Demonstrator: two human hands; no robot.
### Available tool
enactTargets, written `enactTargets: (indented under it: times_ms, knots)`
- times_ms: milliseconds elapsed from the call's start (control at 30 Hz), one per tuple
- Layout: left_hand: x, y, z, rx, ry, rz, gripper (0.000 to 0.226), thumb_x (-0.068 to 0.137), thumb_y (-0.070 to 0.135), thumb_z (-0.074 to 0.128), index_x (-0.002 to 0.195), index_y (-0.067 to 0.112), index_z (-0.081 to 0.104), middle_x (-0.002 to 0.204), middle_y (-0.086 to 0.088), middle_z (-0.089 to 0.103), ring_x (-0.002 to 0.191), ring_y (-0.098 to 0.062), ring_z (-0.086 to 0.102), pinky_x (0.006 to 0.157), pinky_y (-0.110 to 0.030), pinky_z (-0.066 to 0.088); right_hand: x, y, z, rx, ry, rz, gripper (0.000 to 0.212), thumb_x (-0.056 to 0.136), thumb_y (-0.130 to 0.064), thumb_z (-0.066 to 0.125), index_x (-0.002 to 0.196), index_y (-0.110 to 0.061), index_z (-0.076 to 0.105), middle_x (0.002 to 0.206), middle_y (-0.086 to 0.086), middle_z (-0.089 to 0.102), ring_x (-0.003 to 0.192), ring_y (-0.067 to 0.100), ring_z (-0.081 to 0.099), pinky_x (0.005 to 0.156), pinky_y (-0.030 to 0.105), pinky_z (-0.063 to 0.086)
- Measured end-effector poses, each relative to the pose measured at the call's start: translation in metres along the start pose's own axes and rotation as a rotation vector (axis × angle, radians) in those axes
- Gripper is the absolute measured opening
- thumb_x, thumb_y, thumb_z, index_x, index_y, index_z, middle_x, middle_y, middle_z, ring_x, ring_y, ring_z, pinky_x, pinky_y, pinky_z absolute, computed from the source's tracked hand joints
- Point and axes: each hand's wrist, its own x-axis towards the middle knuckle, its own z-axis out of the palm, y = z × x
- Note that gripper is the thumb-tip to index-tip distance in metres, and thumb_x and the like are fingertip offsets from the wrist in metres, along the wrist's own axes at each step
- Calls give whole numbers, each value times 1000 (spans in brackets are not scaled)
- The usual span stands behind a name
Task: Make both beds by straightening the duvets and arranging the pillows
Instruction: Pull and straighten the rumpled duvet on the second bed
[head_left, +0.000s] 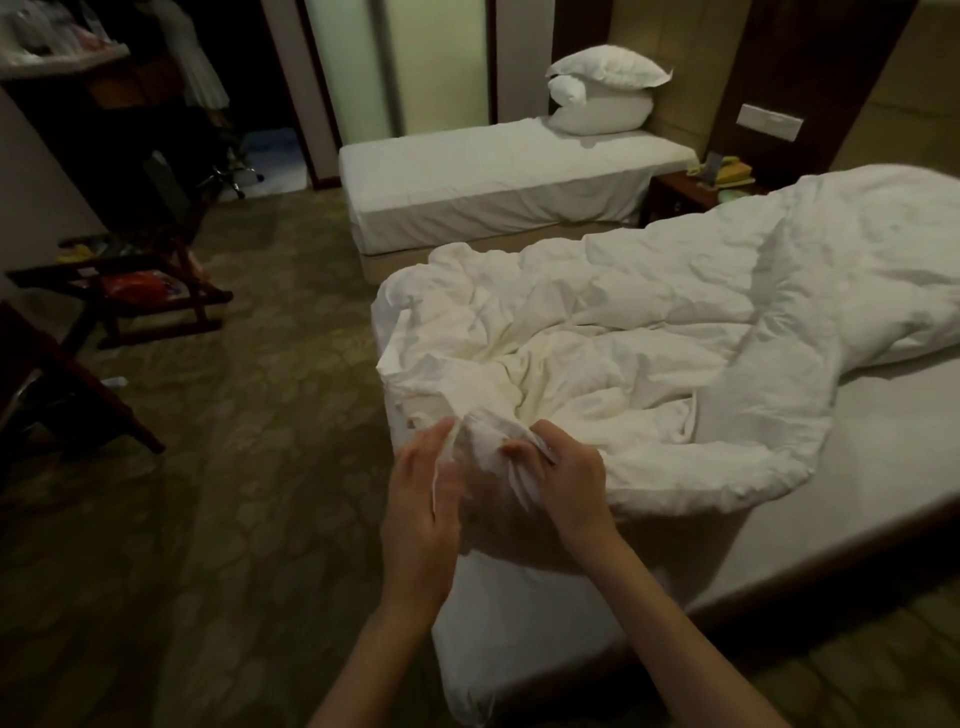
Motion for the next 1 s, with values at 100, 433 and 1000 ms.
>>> enactTargets:
  times_ms: [100,433,1000]
  knots:
    - [9,-1,10,63,-91,216,43,99,51,24,139,42,36,146,19,33,135,3,29,107,-8,23,6,-9,1,55,-60,54,36,89,-35,59,73,-4,62,63,7,60,56,19,54,54,29,44]
    - [28,-8,49,-150,-261,-175,36,91,59,37,116,33,39,108,4,57,95,-11,61,84,-23,53,33,-28,-14,238,-32,225,27,81,-24,72,87,-13,48,72,-4,55,62,8,59,56,15,48]
    - [53,11,35,-272,-100,-197,20,100,31,38,83,32,50,80,11,55,72,8,55,67,-6,43,-12,112,-100,-203,18,190,29,78,-18,75,105,-16,66,122,9,64,130,28,44,112,53,16]
